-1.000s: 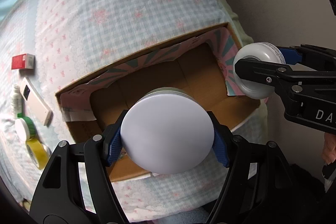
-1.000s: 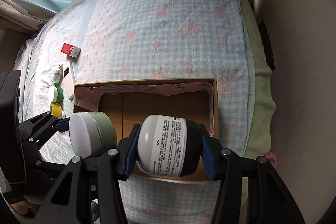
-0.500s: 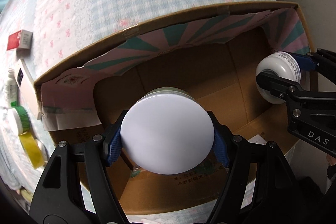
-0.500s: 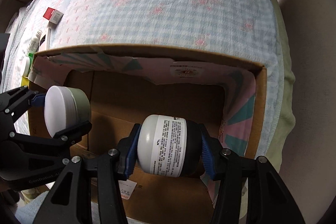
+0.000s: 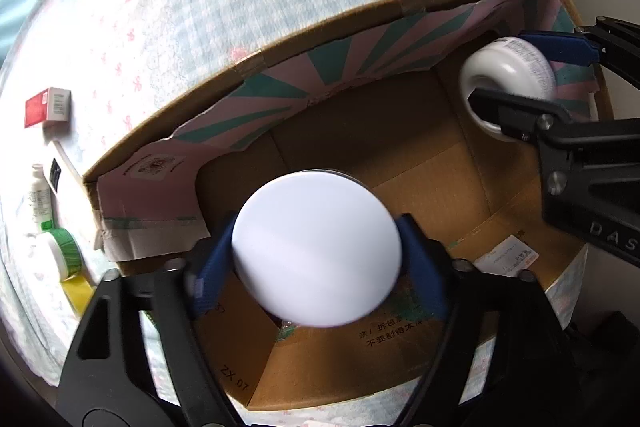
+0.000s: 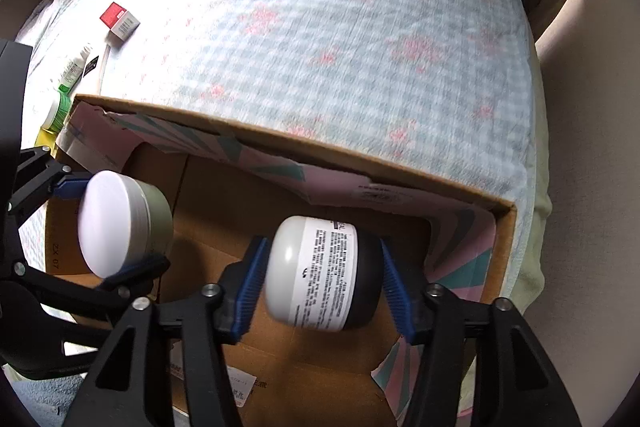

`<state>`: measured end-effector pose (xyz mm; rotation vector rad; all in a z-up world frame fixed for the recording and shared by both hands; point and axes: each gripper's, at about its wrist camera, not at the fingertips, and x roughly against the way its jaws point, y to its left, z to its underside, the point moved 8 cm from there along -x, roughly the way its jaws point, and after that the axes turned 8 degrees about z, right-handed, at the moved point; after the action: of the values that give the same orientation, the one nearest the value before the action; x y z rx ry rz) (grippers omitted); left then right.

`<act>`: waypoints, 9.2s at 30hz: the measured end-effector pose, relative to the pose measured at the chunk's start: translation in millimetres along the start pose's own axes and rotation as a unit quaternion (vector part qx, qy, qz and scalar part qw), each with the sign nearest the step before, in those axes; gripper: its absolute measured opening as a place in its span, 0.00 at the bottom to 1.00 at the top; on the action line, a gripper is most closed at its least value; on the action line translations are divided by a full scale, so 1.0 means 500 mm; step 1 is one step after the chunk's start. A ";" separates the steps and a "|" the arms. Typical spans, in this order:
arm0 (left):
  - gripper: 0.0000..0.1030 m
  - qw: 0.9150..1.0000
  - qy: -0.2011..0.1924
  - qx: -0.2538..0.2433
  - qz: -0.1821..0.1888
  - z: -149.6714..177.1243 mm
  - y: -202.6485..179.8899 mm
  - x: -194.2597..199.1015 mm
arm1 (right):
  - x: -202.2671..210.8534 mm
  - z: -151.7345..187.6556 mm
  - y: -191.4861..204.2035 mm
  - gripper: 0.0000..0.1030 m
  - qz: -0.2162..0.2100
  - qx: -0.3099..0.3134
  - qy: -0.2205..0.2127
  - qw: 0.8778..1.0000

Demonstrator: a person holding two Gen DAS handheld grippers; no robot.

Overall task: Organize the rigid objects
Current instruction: 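Lower both jars into the cardboard box and open both grippers, then withdraw both tools from the box toward the remaining objects, then grasp the yellow tape roll with the left gripper while the right grasps the white remote, then carry the tape roll and the remote over the cardboard box, then release the tape roll and the remote into the box, opening both grippers, then withdraw both tools from the box toward the remaining objects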

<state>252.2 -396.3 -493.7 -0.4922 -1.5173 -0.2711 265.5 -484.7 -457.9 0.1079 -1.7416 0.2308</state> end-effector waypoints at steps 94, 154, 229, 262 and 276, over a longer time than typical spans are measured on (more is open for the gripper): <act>1.00 0.769 -0.168 0.612 0.076 0.475 0.727 0.068 | -0.118 -0.446 0.765 1.00 -0.069 0.106 0.168 0.978; 0.94 0.848 -0.229 0.478 -0.015 0.446 0.771 0.329 | 0.126 -0.421 0.777 0.51 -0.083 0.106 0.085 0.987; 0.95 0.984 -0.058 -0.162 -0.056 0.060 0.023 0.056 | 0.013 0.101 -0.008 0.52 -0.109 -0.447 -0.009 0.888; 1.00 0.983 -0.150 -0.094 -0.050 0.140 0.054 0.258 | 0.196 0.105 -0.002 1.00 -0.070 -0.387 -0.075 0.916; 1.00 0.976 -0.212 -0.020 -0.037 0.232 0.125 0.463 | 0.399 0.064 0.062 1.00 -0.036 -0.315 -0.121 0.941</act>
<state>190.5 -257.0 -275.3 -0.5498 -1.9510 -0.2651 191.6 -449.8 -270.5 -0.2790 -1.9732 -0.4160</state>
